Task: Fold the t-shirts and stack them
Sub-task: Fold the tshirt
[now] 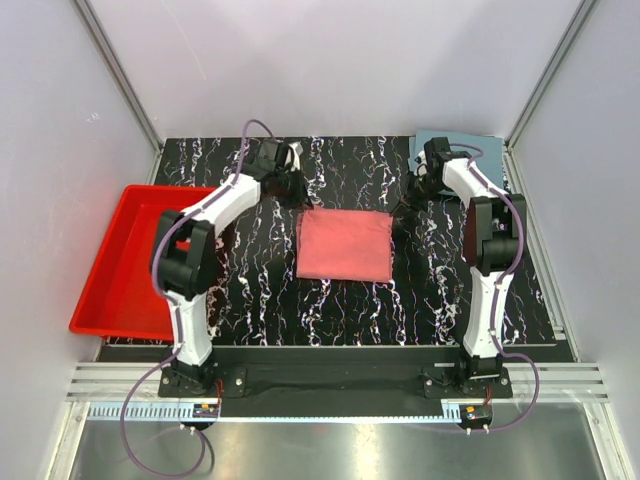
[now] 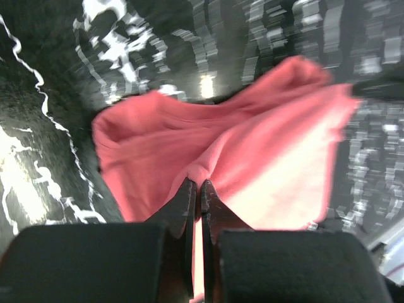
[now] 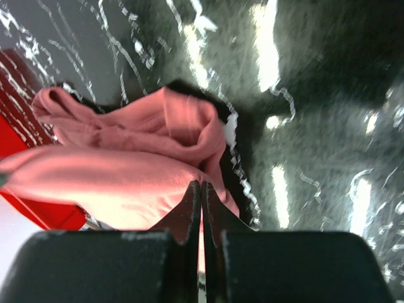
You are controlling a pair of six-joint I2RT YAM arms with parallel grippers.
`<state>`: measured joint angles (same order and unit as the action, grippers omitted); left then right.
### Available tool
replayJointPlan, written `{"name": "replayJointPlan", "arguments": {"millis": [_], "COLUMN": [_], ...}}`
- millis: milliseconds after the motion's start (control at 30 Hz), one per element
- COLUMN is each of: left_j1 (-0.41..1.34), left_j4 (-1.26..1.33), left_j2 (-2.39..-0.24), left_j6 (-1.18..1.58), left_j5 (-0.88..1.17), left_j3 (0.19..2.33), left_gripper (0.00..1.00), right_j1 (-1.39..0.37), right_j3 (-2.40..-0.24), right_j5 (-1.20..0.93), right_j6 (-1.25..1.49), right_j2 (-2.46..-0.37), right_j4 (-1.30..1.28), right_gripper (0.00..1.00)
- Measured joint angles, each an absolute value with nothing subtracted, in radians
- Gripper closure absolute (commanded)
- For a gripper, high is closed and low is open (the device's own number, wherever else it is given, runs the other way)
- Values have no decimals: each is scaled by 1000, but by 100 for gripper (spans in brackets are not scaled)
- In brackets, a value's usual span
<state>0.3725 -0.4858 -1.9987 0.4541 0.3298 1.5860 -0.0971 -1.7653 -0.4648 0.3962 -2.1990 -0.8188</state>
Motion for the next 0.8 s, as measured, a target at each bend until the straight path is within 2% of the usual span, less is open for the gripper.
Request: {"name": "replayJointPlan", "arguments": {"millis": [200,300,433,567,667,733,767,800], "left_j1": [378,369,332,299,285,281,278,276], "left_j4": [-496,-508,-533,-538,-554,-569,-573,-579], "left_j2": [-1840,-1833,-1906,-2023,-2132,-2211,-2238,-2256], "left_j6": [475,484,497,498,489,475,469,463], "left_j5": [321,307,307,305,300,286,277,270], "left_j3": [1575,1575,1602,1641,1724,1813,1844,1867], "left_gripper": [100,99,99,91,93,92,91,88], "right_j1": [-127,-144,-154,-153,-153,-152,-152,-152], "right_j3": [-1766,-1792,-1884,-2023,-2075,-2096,-2111,-2128], "right_j5": [-466,-466,-466,-464,-463,-462,-462,-462], "right_j6": [421,434,440,439,439,441,442,442], "right_j2": [-2143,-2129,-2160,-2261,-2342,-2391,-2412,-2432], "right_j4": [-865,-875,-892,-891,-885,-883,-888,-893], "right_gripper": [100,100,100,97,97,89,78,70]}}
